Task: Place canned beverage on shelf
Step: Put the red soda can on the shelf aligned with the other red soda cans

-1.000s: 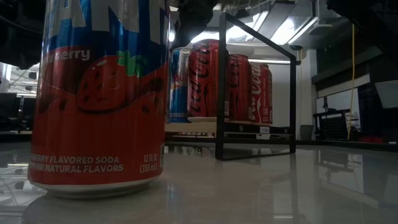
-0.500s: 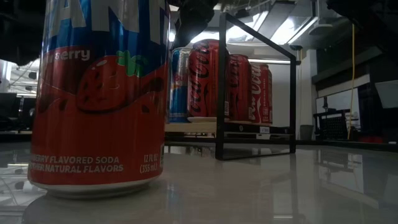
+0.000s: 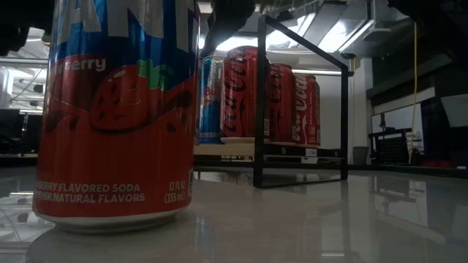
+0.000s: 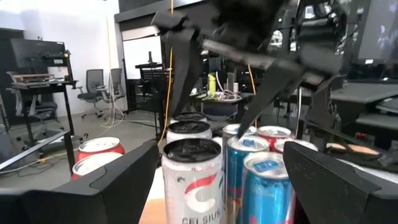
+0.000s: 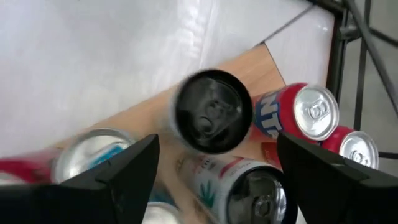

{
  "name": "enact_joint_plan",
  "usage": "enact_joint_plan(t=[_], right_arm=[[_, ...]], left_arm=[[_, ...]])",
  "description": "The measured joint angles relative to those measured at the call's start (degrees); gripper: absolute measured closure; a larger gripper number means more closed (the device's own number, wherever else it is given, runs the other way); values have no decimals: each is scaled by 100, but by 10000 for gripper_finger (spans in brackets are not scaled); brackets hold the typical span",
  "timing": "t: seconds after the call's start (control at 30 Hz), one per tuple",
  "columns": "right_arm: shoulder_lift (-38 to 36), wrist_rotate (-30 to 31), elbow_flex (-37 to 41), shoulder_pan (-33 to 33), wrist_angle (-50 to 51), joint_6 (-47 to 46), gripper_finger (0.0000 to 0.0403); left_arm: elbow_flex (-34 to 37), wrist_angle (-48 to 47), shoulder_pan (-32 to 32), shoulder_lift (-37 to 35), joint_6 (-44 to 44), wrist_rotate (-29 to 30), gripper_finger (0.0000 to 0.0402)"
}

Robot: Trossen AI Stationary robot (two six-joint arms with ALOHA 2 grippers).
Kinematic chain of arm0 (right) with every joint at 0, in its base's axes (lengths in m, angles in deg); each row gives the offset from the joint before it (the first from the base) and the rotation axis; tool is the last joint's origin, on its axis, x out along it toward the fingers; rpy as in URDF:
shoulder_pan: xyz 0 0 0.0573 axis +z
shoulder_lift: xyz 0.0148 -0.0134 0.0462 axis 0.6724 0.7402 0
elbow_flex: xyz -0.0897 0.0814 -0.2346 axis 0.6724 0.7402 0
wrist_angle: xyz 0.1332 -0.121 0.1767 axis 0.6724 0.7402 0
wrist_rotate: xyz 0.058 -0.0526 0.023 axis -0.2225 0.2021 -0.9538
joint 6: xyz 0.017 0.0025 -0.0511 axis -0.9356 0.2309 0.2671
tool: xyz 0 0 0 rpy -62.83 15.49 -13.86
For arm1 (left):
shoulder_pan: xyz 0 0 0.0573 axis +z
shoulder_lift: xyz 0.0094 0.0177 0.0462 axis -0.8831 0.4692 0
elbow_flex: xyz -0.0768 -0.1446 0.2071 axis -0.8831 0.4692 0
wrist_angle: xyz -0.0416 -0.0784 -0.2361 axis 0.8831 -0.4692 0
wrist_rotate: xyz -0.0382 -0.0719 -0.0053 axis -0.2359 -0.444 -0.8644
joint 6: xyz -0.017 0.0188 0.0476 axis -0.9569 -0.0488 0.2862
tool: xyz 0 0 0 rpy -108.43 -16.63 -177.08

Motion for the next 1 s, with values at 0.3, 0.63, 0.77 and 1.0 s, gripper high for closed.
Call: enact_joint_plan(t=[0.3, 0.63, 0.77, 1.0], right_arm=[[-398, 70, 0, 516, -61, -168, 86], [-418, 11, 8, 1529, -100, -1192, 86], [-418, 13, 9, 2007, -310, -1855, 86], [-299, 26, 9, 2725, -357, -2423, 86]], left_arm=[[0, -9, -450, -6, 99, 238, 60], [0, -130, -977, -6, 95, 231, 60], [0, -355, -1195, -6, 4, 165, 60], [0, -1035, -1552, -6, -1378, -705, 60]])
